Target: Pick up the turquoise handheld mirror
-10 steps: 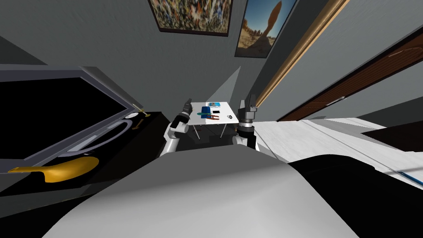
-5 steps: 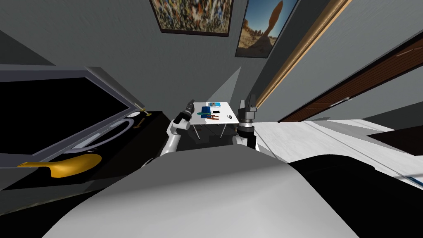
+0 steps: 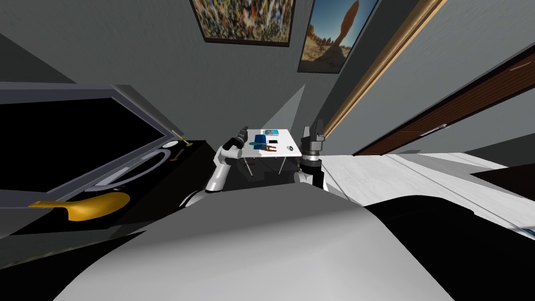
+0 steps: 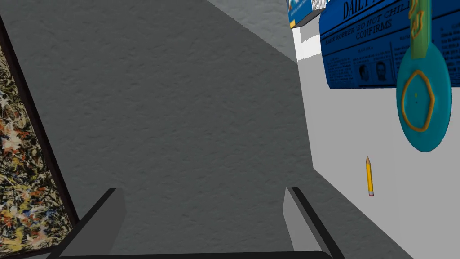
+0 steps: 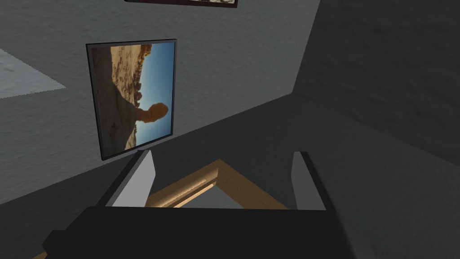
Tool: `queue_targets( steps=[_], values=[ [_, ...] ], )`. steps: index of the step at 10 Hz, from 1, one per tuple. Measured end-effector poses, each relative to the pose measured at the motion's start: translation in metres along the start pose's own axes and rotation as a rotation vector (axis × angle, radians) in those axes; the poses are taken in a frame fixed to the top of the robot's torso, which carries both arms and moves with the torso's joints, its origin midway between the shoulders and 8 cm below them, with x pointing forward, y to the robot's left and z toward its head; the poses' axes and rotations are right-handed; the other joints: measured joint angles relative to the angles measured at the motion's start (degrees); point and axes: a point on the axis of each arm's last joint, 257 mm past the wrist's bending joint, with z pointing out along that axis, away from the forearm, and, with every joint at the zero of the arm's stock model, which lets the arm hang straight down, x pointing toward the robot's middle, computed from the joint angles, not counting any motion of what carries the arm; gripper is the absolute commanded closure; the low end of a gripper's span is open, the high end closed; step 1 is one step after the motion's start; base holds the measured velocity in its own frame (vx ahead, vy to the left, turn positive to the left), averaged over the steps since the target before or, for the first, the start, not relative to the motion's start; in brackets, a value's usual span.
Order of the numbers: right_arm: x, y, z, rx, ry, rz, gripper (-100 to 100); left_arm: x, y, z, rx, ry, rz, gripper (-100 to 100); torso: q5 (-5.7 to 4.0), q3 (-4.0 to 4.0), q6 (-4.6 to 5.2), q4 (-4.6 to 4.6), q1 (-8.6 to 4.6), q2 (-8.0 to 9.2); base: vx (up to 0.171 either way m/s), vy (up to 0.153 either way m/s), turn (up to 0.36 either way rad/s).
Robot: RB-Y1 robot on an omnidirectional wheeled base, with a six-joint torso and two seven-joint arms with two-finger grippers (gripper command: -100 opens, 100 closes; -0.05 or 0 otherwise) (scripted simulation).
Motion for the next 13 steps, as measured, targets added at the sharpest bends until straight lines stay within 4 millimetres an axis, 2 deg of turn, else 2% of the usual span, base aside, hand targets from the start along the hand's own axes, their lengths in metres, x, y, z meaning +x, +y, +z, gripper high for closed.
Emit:
queue_targets(
  steps=[4,11,13],
  values=[
    [0.000,0.000,0.000,0.000,0.000,0.000,0,0.005,0.018,0.021,-0.110,0.018,-0.012,-100,0.00,-0.01,-0.01,0.00,0.03,-0.01,0.005,-0.022,0.009],
    [0.000,0.000,0.000,0.000,0.000,0.000,0,0.008,0.048,0.043,-0.304,0.036,-0.046,-100,0.00,-0.04,0.00,-0.02,0.00,-0.08,0.018,-0.027,0.005],
    [0.000,0.000,0.000,0.000,0.000,0.000,0,0.007,0.063,0.045,-0.371,0.037,-0.054,-100,0.01,-0.02,-0.01,-0.01,0.08,-0.03,0.016,-0.020,-0.004]
  ],
)
